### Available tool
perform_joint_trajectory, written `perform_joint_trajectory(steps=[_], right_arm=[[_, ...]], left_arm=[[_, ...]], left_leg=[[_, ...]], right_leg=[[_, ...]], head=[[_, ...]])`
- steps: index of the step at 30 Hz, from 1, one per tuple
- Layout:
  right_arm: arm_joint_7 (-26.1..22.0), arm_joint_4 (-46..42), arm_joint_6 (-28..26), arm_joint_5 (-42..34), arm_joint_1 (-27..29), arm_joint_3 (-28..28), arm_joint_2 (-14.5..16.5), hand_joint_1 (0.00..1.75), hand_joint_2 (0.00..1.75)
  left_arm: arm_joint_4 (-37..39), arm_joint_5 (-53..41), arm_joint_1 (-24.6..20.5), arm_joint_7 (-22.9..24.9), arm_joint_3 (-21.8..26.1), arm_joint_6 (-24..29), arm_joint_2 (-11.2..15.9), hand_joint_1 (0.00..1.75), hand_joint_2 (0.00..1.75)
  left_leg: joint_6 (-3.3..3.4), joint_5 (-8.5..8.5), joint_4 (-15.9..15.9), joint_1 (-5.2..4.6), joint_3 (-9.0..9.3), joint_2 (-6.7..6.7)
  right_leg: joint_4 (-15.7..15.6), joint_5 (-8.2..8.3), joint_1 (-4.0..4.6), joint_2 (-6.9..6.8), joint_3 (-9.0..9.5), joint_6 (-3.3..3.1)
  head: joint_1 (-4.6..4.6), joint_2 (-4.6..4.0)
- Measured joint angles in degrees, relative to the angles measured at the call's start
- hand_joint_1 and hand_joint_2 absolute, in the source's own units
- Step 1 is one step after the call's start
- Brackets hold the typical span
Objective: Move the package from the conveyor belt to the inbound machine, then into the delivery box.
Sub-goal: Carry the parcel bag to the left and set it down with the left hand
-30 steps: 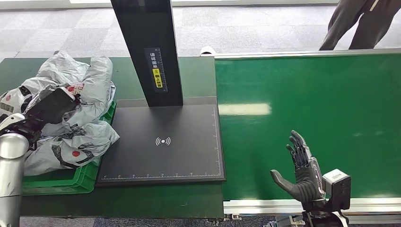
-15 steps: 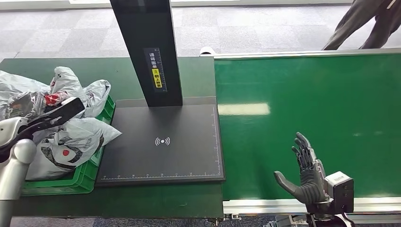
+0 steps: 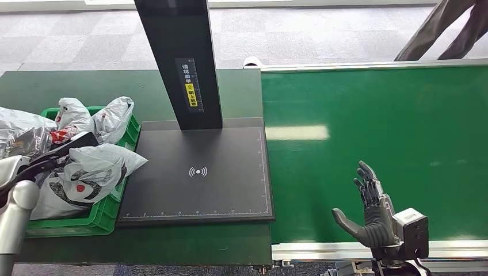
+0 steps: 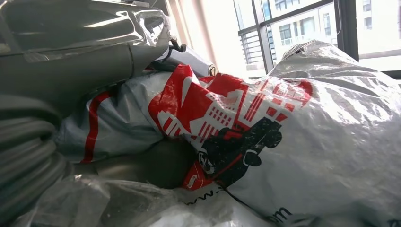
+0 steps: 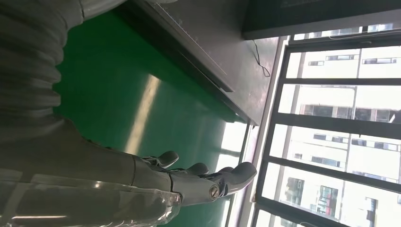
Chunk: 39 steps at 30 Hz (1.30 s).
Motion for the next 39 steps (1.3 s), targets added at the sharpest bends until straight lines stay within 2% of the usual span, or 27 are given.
perform_joint_trajectory(steps=[1,3,4,5,14,27,30,34,39], right_arm=[[0.03,0.0,0.0,0.01,0.0,0.0,0.02,0.0,1.75],[0.07,0.0,0.0,0.02,0.01,0.01,0.08,0.0,1.75],[0.08,0.0,0.0,0.05,0.02,0.01,0.11,0.0,1.75],[0.09,0.0,0.01,0.09,0.01,0.02,0.16,0.0,1.75],[0.16,0.68,0.0,0.37,-1.23,0.41,0.33,0.0,1.75],[0.16,1.89,-0.11,0.11,-2.06,1.11,0.02,0.0,1.75],[0.15,1.92,-0.28,-0.07,-1.98,1.33,-0.02,0.0,1.75],[0.13,1.92,-0.54,-0.15,-1.89,1.64,0.0,0.0,1.75],[-0.06,1.92,-1.0,-0.43,-1.86,1.87,-0.01,0.0,1.75]], left_arm=[[-0.09,0.19,0.14,-0.19,0.1,-0.11,-0.01,1.44,1.75],[-0.65,0.85,0.7,-0.73,0.43,-0.34,-0.08,0.58,1.75],[-1.13,1.24,1.13,-0.97,0.64,-0.4,-0.16,0.21,1.75],[-1.71,1.55,1.65,-1.16,0.85,-0.42,-0.27,0.0,1.75],[-6.63,1.87,6.63,-1.06,3.17,-1.53,-0.5,0.0,1.75],[-9.86,1.4,9.05,-0.9,5.06,-1.47,-0.6,0.0,1.75],[-10.46,-0.48,7.98,-1.75,4.98,3.62,-1.55,0.0,1.75],[-10.82,-1.73,3.93,-2.32,4.66,11.75,-3.94,0.0,1.75],[-12.32,0.02,1.11,-4.23,4.09,15.92,-5.95,0.0,1.75]], left_leg=[[0.0,0.0,0.0,0.0,0.0,0.0],[0.0,0.0,0.0,0.0,0.0,0.01],[0.0,0.0,0.0,0.0,-0.01,0.01],[0.0,0.0,0.0,0.0,-0.01,0.01],[0.0,-0.01,0.0,0.0,-0.02,-0.01],[0.0,-0.01,0.0,0.0,-0.02,-0.02],[0.0,0.0,0.02,0.0,-0.02,-0.04],[0.0,0.01,0.02,0.0,0.01,-0.06],[0.0,0.01,0.02,0.0,0.03,-0.02]], right_leg=[[0.0,0.0,0.0,0.0,0.0,0.0],[0.0,0.0,0.0,0.0,-0.01,0.0],[0.0,0.0,0.0,0.0,-0.01,0.0],[0.0,0.0,0.0,0.0,-0.01,0.0],[0.0,-0.01,0.0,0.0,-0.01,0.0],[0.0,-0.01,0.0,-0.01,-0.03,0.0],[-0.01,-0.01,0.0,-0.04,-0.06,0.0],[-0.01,0.01,0.0,-0.09,0.02,0.01],[-0.01,0.02,0.0,-0.06,0.01,0.01]], head=[[0.0,0.0],[0.0,0.0],[0.01,0.0],[0.0,0.0],[0.0,0.0],[0.01,0.0],[0.0,0.0],[0.0,0.0],[0.01,0.0]])
